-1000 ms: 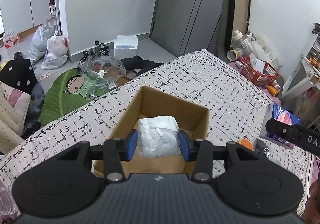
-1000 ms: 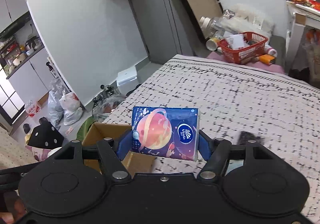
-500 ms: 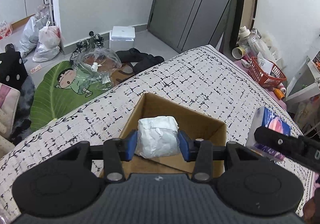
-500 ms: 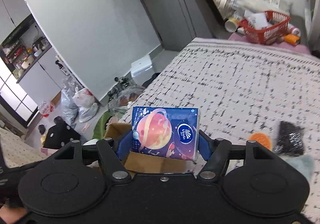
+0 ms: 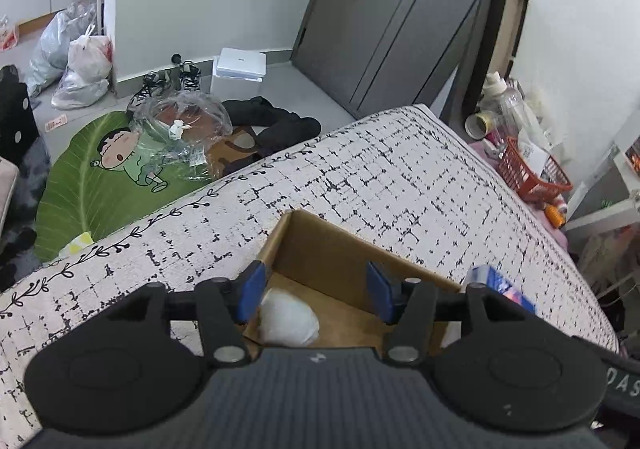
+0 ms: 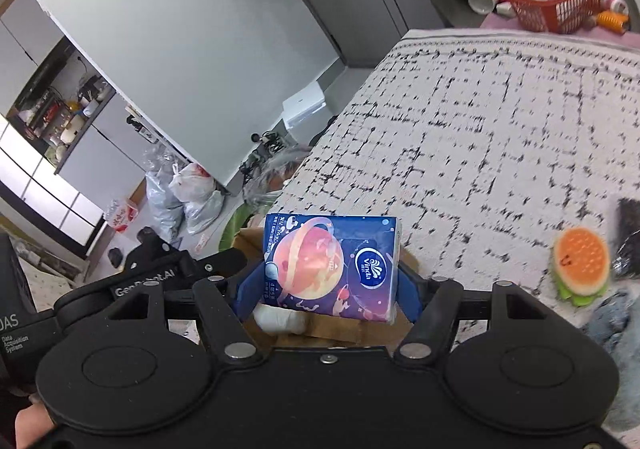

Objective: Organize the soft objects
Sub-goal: 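Open both grippers to drop the packs into the cardboard box, then move both tools back toward the blue fluffy plush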

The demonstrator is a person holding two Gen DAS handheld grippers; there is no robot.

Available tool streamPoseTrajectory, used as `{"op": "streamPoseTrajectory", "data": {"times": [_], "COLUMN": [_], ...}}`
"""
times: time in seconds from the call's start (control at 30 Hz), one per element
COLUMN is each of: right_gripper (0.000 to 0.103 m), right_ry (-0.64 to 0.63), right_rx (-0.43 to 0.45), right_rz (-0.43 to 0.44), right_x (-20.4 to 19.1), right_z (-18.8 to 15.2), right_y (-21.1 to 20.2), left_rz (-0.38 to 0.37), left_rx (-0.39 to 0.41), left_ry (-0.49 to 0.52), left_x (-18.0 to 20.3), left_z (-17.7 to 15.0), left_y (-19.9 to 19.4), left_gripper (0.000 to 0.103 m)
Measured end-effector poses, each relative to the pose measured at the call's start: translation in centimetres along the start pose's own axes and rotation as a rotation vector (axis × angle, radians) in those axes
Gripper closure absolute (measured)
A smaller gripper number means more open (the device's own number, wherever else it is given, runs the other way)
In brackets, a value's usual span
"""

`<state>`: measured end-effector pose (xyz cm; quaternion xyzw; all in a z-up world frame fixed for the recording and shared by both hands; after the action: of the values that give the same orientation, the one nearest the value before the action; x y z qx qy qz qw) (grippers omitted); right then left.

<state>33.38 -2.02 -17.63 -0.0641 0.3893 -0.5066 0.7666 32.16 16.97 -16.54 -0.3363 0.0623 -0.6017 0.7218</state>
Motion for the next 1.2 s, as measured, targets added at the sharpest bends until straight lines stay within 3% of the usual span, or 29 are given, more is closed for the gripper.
{"op": "streamPoseTrajectory", "data": {"times": [0.17,0.27,0.43,0.57,0.7,1.2], "right_gripper": [0.033,0.018,0.017,0.013,0.012,0.008], "right_ry": [0.068,0.129,0.118,0.074,0.040,-0.051], "right_rx": [0.018,0.031,0.053,0.055,0.056,0.069], "right_rz": [0.056,0.081,0.033,0.004,-0.026,-0.106], "right_x": [-0.7,-0.6,0.1,0.3,0.9,3.6], "right_z": [0.6,1.0,1.4,1.3,1.1,2.1], "right_y": [-0.1,-0.4,-1.8,-3.1,-4.3,-9.5], "left_rz": [0.012,0.012,0.025,0.051,0.045,0.062], "left_rx": [0.014,0.014,0.004,0.000,0.011,-0.027], "left_ry": [-0.019,-0.013,-0.004,0.012,0.049,0.124], "left_x": [-0.6,-0.6,-0.3,0.0,0.9,3.6], "left_z": [0.7,0.7,0.3,-0.1,-0.4,-2.0], "left_y": [-0.6,-1.0,-1.9,-2.8,-3.8,-7.3], "left_gripper": [0.041,0.039,0.035,0.021,0.015,0.013]}}
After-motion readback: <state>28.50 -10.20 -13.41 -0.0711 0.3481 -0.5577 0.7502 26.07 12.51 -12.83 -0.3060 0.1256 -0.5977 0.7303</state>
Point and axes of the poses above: each gripper's, at about its wrist camera, not at the fingertips, and y roughly the way its jaws point, x to its right, z to its top, the point moved 9 cm from there along y, roughly the way its jaws point, and after that the axes turned 15 degrees about x, right-handed, at the moved point
